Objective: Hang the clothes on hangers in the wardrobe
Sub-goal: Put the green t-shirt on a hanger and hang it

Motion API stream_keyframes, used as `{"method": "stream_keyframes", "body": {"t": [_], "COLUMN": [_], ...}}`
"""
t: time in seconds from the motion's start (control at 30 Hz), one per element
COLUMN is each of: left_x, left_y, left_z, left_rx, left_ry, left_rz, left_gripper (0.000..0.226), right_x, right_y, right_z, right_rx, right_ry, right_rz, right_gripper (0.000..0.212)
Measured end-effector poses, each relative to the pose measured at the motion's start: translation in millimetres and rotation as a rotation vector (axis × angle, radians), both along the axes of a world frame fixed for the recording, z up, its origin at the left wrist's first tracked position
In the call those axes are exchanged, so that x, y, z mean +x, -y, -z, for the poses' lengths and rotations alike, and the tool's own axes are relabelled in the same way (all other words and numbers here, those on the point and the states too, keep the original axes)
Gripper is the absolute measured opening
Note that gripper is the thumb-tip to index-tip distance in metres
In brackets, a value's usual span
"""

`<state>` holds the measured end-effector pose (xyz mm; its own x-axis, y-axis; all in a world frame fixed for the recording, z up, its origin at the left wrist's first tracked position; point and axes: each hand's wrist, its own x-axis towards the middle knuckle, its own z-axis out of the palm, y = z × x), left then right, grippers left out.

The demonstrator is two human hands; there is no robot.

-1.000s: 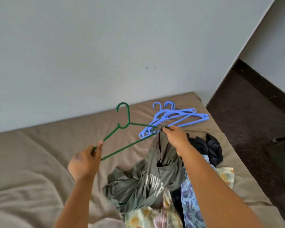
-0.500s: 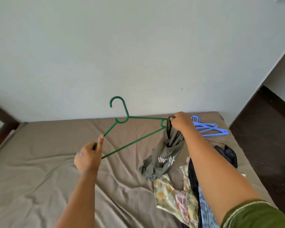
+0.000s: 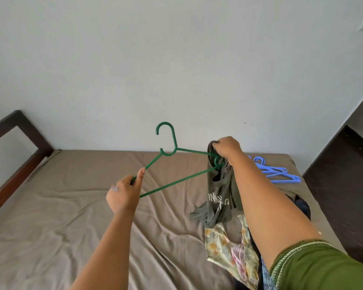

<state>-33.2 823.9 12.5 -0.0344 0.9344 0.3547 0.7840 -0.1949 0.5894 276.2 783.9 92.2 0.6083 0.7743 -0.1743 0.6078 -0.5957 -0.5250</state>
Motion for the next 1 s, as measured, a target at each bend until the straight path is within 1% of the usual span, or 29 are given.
{"method": "stream_keyframes", "body": {"t": [0.07, 0.17, 0.2, 0.27, 0.33, 0.37, 0.4, 0.43, 0.5, 0.53, 0.57, 0.6, 0.63, 0.67, 0.7, 0.73, 0.77, 0.8, 0.87, 0.9, 0.93, 1.0], "left_x": [9.1, 19.8, 22.1, 26.8, 34.1, 39.4, 45.3, 48.7, 48.7, 44.2, 37.5, 30.7, 26.0, 24.7, 27.6, 34.9, 44.9, 57.0, 83.4, 94.6, 104.1, 116.3], "left_y": [3.0, 2.5, 0.8, -3.1, -3.9, -3.8, -4.8, -6.3, -11.0, -13.4, -16.2, -20.4, -25.9, -30.9, -34.8, -36.4, -36.0, -31.8, -17.6, -9.4, -5.5, -0.7], "left_z": [-3.0, -11.9, -15.6, -22.7, -30.7, -34.6, -38.6, -44.1, -59.3, -68.9, -78.3, -86.5, -91.9, -95.7, -97.0, -96.1, -94.2, -93.6, -87.9, -86.9, -83.5, -85.8], "left_rx": [0.016, 0.081, 0.112, 0.153, 0.099, 0.029, -0.069, -0.168, -0.398, -0.56, -0.72, -0.849, -0.913, -0.894, -0.791, -0.642, -0.513, -0.474, -0.443, -0.404, -0.352, -0.272], "left_ry": [0.025, -0.046, -0.073, -0.089, -0.036, 0.002, 0.05, 0.127, 0.34, 0.465, 0.589, 0.744, 0.895, 0.985, 0.957, 0.846, 0.685, 0.574, 0.367, 0.316, 0.311, 0.271], "left_rz": [0.015, 0.093, 0.12, 0.168, 0.173, 0.165, 0.173, 0.213, 0.384, 0.507, 0.637, 0.745, 0.827, 0.879, 0.884, 0.849, 0.776, 0.739, 0.741, 0.722, 0.701, 0.676], "left_gripper": [0.073, 0.07, 0.067, 0.065, 0.067, 0.067, 0.067, 0.067, 0.059, 0.052, 0.047, 0.046, 0.046, 0.043, 0.034, 0.026, 0.018, 0.007, 0.043, 0.05, 0.046, 0.025], "right_x": [-15.9, -34.6, -38.9, -44.9, -48.7, -49.1, -48.8, -47.8, -40.9, -36.4, -33.0, -30.7, -28.4, -27.8, -28.2, -29.6, -31.5, -33.5, -36.7, -38.2, -39.7, -40.3], "right_y": [-3.6, -5.5, -5.5, -5.5, -5.5, -5.9, -5.6, -4.3, -0.1, 1.8, 4.5, 7.2, 8.8, 10.5, 11.2, 11.1, 10.3, 9.9, 7.9, 7.6, 7.9, 9.7], "right_z": [-5.9, -15.8, -21.7, -39.5, -59.9, -67.8, -73.4, -76.8, -76.9, -75.3, -74.1, -72.3, -70.4, -69.5, -68.5, -68.1, -68.5, -69.7, -73.3, -75.5, -76.9, -78.2], "right_rx": [0.029, 0.146, 0.202, 0.286, 0.314, 0.311, 0.289, 0.243, 0.141, 0.156, 0.205, 0.258, 0.296, 0.312, 0.325, 0.343, 0.372, 0.403, 0.438, 0.44, 0.441, 0.468], "right_ry": [0.038, 0.047, -0.006, -0.179, -0.286, -0.307, -0.303, -0.262, -0.087, -0.031, -0.043, -0.119, -0.222, -0.311, -0.375, -0.423, -0.458, -0.483, -0.482, -0.479, -0.481, -0.49], "right_rz": [-0.076, -0.171, -0.177, -0.161, -0.165, -0.18, -0.199, -0.222, -0.252, -0.257, -0.267, -0.274, -0.279, -0.287, -0.294, -0.299, -0.308, -0.316, -0.34, -0.356, -0.37, -0.374], "right_gripper": [0.031, 0.027, 0.026, 0.022, 0.023, 0.018, 0.007, 0.009, 0.034, 0.045, 0.048, 0.047, 0.045, 0.042, 0.041, 0.039, 0.038, 0.036, 0.034, 0.033, 0.032, 0.032]}}
